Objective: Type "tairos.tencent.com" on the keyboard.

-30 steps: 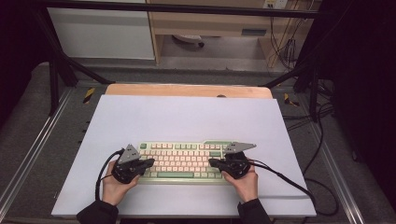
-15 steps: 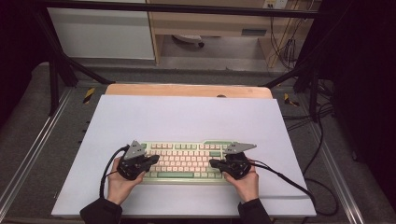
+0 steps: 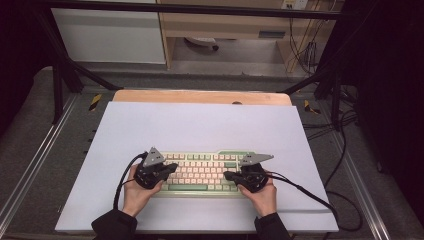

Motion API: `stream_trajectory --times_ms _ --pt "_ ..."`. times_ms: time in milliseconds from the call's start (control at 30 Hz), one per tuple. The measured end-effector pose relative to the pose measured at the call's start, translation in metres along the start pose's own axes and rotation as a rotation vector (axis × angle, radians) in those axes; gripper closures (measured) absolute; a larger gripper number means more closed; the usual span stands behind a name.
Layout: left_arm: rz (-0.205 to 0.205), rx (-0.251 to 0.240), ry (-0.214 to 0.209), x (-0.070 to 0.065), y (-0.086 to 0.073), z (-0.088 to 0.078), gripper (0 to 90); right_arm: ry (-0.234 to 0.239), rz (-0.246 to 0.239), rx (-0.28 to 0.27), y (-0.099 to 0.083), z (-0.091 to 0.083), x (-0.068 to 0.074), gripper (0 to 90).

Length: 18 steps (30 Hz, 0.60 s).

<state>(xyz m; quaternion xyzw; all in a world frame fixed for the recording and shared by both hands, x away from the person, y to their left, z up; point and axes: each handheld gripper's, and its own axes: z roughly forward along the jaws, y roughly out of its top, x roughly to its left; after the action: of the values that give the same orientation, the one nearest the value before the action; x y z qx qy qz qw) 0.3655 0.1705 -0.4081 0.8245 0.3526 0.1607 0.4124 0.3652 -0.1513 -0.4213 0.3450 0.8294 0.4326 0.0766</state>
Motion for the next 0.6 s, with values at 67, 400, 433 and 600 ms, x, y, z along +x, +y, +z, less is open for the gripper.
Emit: stream_trajectory --times_ms 67,400,433,600 --pt "-0.002 0.003 -0.001 -0.001 0.001 0.003 89.8 0.001 -0.003 0.001 0.000 0.000 0.000 90.0" --pt "0.008 0.016 -0.006 -0.007 0.005 0.018 89.8 0.001 -0.008 0.000 0.000 0.000 0.000 90.0" --pt "0.010 0.018 -0.004 -0.007 0.005 0.020 89.8 0.000 -0.008 -0.001 0.000 0.001 0.000 90.0" --pt "0.011 0.024 -0.003 -0.007 0.004 0.026 89.7 0.002 -0.007 0.001 0.000 0.000 -0.001 90.0"
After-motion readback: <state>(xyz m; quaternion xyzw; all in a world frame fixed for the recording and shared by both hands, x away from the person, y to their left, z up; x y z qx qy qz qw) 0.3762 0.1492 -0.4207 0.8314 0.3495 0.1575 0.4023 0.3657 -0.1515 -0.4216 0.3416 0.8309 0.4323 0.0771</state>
